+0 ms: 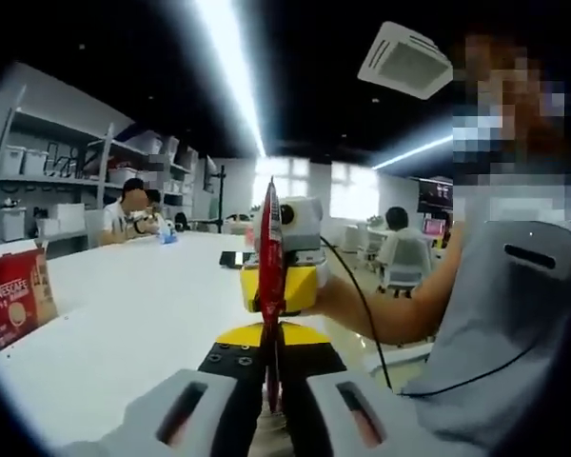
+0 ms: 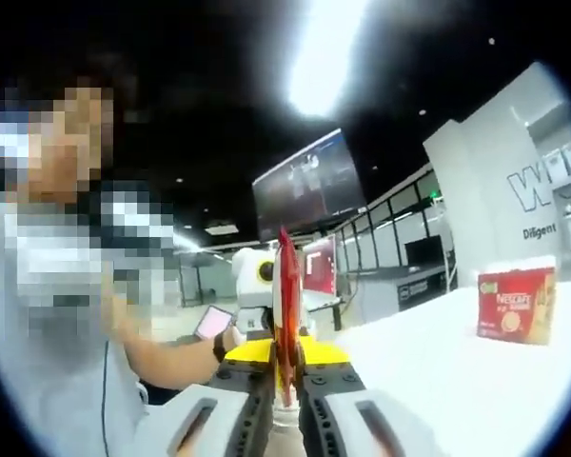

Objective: Tear open the coffee pouch, take out the coffee, and pour the coffee from the pouch into the cup

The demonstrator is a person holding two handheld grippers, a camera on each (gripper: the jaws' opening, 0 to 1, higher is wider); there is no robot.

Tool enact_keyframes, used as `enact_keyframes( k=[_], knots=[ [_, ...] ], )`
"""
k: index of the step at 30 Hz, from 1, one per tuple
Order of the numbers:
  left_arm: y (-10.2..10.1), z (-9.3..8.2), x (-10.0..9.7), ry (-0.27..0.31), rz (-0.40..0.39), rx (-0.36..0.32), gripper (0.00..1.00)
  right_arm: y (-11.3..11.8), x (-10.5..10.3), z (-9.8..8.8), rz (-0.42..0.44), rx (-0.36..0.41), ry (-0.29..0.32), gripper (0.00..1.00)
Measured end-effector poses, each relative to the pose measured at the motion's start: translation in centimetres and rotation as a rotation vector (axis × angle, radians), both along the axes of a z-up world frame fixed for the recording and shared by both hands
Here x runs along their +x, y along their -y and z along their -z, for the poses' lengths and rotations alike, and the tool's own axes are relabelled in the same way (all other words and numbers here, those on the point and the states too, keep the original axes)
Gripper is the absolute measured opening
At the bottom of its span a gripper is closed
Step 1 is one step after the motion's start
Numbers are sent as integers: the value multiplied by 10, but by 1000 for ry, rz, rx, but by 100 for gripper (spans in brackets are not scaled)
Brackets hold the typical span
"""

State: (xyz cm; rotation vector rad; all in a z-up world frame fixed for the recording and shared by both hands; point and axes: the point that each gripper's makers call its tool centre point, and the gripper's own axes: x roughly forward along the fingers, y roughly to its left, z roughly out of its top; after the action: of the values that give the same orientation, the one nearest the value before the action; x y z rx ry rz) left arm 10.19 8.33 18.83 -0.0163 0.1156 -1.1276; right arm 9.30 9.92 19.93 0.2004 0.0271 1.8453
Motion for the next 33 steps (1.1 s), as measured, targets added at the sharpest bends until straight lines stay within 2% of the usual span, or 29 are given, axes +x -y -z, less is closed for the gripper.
enact_keyframes(
  k=[2,8,13,18,23,27,33],
  knots=[
    [-1,-3,0,0,-3,-18,7,-1,-2,1,-2,1,-3,8],
    [-3,-3,-1,22,-12,-8,4,-3,-5,0,-8,-19,18,9],
    [-3,-5,-1,31,-15,-9,3,-2,-8,-10,-11,-20,65,11],
    [-3,-3,0,16,-12,-4,3,1,-8,-22,6,14,59,11],
    [0,-2,0,-31,-5,-22,5,3,-7,-21,15,-8,51,10],
    [2,-2,3,-12,-3,-38,6,7,-2,-22,27,1,44,9],
    [4,-6,4,-14,2,-85,10,11,1,-23,28,31,6,9]
  ],
)
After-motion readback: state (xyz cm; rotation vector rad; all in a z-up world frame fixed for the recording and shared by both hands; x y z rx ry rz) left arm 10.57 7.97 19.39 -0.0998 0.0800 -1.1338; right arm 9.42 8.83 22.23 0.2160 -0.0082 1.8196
